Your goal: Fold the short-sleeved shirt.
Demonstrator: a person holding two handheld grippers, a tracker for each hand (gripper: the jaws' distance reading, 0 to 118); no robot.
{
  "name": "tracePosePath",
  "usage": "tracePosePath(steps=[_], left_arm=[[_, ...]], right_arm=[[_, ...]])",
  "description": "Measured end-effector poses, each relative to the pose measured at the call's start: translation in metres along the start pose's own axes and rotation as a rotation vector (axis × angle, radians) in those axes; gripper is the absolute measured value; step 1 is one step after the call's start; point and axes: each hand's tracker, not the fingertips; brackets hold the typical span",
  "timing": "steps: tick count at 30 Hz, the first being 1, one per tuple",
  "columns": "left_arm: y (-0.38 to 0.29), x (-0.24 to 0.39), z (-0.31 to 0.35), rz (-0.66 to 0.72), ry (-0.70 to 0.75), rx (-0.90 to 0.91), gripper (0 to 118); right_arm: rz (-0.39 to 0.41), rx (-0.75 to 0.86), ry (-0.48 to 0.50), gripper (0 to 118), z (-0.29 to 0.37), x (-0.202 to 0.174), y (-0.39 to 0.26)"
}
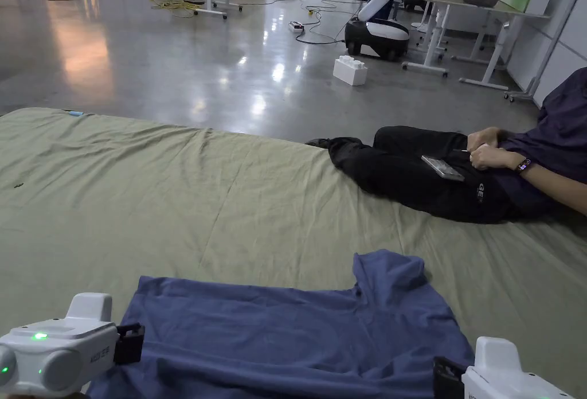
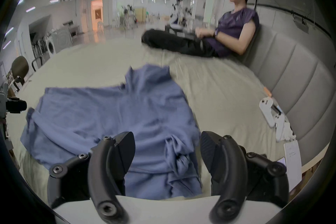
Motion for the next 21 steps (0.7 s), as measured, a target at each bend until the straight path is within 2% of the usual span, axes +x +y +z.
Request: tracePosePath(steps=[5,7,9,10,11,12,13,17,21], left_arm=[[-0.004,0.018,0.059,-0.012,0.01,0.227,62],[-0.007,0.026,0.082,0.003,0.015,0.308,57],[-0.011,0.034,0.103,0.017,0.023,0.384,39],[-0.013,0.038,0.113,0.003,0.023,0.416,24],[-0.015,0.043,0.122,-0.012,0.035,0.441,16],[-0.017,0.049,0.129,-0.022,0.053,0.469,12],[-0.019,0.053,0.137,-0.031,0.062,0.488,6],[-0.026,0.063,0.16,-0.039,0.046,0.522,2],[-0.033,0.068,0.173,-0.061,0.045,0.528,0]], right_arm=[[0.034,0.277,-0.023,79,0.053,-0.03,0.006],[0.032,0.374,-0.03,77,0.071,-0.041,0.007],[0.024,0.452,-0.035,64,0.089,-0.051,0.007],[0.026,0.494,-0.046,47,0.098,-0.056,0.006],[0.06,0.541,-0.057,33,0.104,-0.059,0.006],[0.05,0.554,-0.063,21,0.11,-0.062,0.004],[0.058,0.58,-0.074,13,0.116,-0.065,0.002],[0.024,0.603,-0.045,8,0.131,-0.067,-0.003],[0.02,0.616,-0.075,1,0.14,-0.071,-0.002]])
